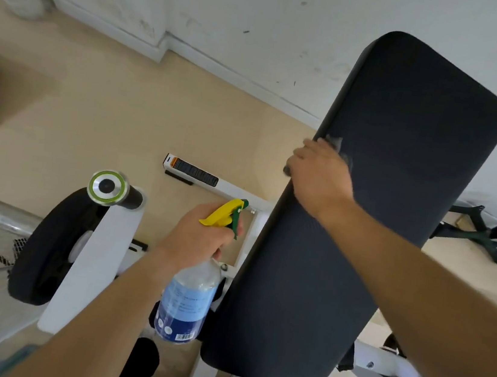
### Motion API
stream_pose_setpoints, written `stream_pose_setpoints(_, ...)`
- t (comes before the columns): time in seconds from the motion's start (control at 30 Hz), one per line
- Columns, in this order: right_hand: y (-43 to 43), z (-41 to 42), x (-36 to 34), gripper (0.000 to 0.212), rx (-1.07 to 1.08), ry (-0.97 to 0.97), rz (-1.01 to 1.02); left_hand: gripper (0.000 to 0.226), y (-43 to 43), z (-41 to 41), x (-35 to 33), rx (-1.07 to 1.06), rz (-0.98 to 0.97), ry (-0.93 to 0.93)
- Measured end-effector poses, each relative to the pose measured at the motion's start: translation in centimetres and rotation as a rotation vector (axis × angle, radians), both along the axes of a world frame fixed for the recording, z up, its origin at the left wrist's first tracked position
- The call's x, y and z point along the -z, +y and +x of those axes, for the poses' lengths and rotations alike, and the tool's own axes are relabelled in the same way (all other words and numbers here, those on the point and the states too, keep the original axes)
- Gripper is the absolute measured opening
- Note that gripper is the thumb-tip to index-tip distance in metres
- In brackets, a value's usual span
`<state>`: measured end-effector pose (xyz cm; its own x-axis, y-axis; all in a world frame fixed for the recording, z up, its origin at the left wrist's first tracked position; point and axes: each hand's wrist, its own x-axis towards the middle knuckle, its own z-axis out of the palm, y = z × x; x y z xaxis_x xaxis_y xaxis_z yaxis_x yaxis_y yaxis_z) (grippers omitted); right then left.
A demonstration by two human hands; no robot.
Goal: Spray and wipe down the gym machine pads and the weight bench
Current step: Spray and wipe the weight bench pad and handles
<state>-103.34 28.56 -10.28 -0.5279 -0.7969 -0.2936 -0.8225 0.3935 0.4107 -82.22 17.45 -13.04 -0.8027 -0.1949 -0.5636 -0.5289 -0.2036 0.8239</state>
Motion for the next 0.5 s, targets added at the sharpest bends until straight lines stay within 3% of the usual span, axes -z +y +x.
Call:
stream_pose_setpoints(0.13,4.7,11.4,6.3,0.013,-0.054,-0.299,0.139,0.027,0.8,1.4,0.7,0.017,-0.003,-0.006)
stream_pose_setpoints(0.23,7.4,13.9,7.6,0.015,-0.054,-0.512,-0.084,0.026,1.4,2.6,1.3,0.033,-0.003,-0.044)
stream_pose_setpoints(0.37,8.6,9.3,3.3,0.03,0.05,-0.337,-0.489,0.021,3.2,3.8,2.2,0.086,-0.001,-0.109)
stream_pose_setpoints(0.5,7.7,2.7,-2.1,0.019,0.125,-0.237,-0.724,0.036,5.1,4.7,3.5,0.024,0.029,-0.219)
